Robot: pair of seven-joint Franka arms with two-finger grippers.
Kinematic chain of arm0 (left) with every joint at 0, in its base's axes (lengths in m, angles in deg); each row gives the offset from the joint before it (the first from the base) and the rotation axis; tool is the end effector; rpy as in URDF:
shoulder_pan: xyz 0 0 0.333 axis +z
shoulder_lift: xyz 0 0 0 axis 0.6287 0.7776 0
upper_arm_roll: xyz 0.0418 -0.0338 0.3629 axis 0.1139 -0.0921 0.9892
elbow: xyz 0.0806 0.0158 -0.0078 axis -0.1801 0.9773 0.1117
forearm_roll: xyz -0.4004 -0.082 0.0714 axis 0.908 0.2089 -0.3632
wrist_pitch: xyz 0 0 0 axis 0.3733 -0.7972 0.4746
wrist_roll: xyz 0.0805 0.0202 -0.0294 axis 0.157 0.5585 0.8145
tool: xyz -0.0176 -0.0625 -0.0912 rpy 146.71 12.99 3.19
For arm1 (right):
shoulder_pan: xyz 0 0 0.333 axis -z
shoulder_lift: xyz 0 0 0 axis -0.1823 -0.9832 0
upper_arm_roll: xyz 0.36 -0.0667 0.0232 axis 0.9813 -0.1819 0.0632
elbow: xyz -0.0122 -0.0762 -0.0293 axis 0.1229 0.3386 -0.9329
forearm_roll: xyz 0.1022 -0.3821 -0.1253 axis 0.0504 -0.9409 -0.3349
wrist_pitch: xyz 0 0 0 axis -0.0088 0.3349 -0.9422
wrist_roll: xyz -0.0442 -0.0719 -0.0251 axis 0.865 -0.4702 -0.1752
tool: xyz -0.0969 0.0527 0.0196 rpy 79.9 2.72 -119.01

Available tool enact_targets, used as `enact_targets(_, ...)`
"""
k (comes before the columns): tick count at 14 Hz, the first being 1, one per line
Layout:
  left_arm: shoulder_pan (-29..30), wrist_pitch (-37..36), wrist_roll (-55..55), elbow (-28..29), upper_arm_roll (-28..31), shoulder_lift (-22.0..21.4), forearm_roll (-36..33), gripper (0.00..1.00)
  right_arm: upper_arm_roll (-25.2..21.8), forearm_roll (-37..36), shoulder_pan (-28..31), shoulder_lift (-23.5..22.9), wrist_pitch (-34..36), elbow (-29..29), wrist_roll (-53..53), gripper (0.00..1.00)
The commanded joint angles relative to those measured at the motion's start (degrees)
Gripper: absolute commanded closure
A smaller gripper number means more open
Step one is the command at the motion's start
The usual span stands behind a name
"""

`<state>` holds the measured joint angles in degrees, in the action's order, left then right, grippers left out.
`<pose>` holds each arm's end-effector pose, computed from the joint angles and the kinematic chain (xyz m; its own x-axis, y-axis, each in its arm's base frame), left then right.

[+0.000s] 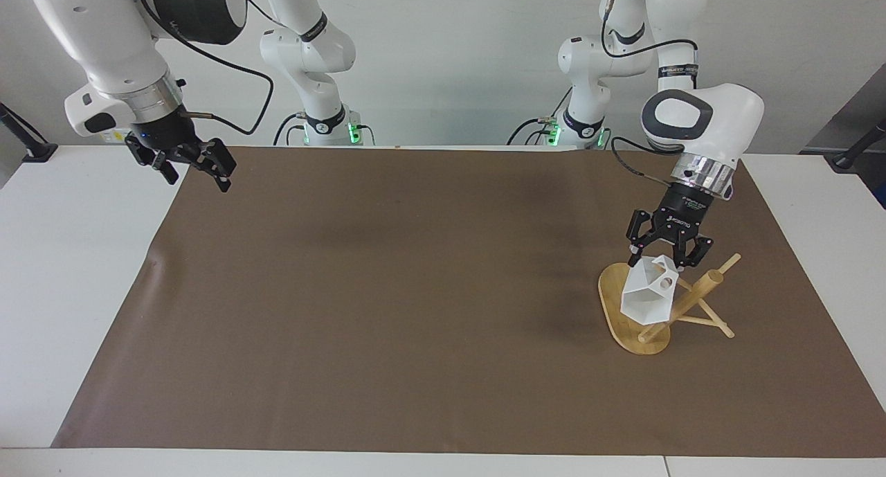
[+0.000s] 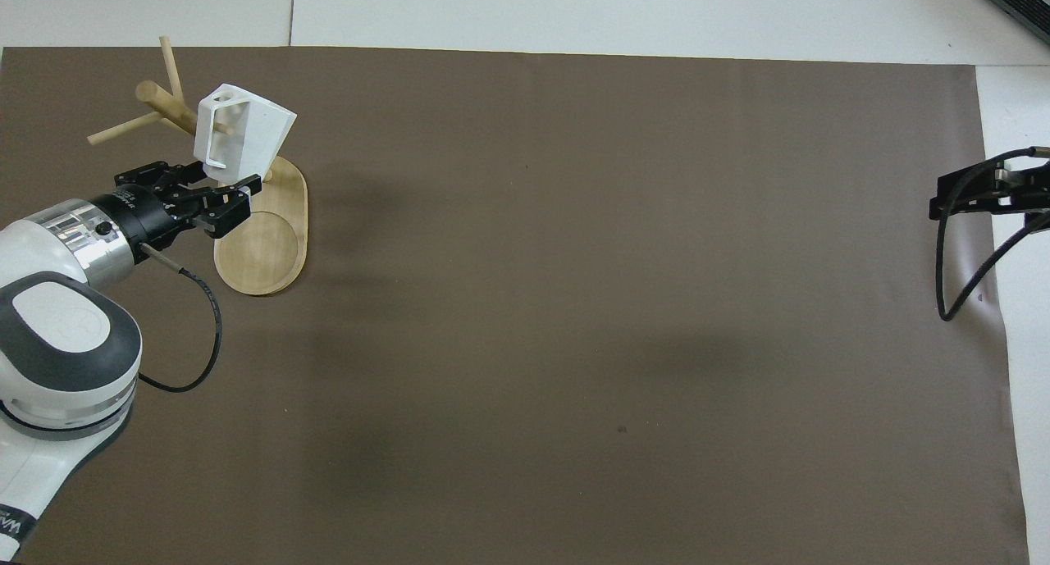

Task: Hang cup on rack
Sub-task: 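Lower the cup onto a wooden rack peg with the left gripper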

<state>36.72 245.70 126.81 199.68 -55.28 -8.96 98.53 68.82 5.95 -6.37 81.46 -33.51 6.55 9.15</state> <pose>0.5813 -0.0453 0.4710 -0.6721 0.1989 -0.7132 0.4322 0.8875 -0.1598 0.6072 -0.0506 0.6630 0.9864 -0.1638 0.0120 -0.1641 -0.9861 0.0279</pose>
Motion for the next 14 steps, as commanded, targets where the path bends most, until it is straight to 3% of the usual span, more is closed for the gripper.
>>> enact_targets(1, 0.0, 2.1, 2.5, 0.0, -0.2, 0.3, -0.6, 1.0, 0.1, 0.7, 0.1, 0.7, -0.2, 0.3, -0.8, 0.0)
enact_targets(14, 0.4, 3.7, 4.2, 0.7, 0.0, 0.5, -0.8, 1.0, 1.2, 0.8, 0.9, 0.7, -0.5, 0.1, 4.6, 0.0)
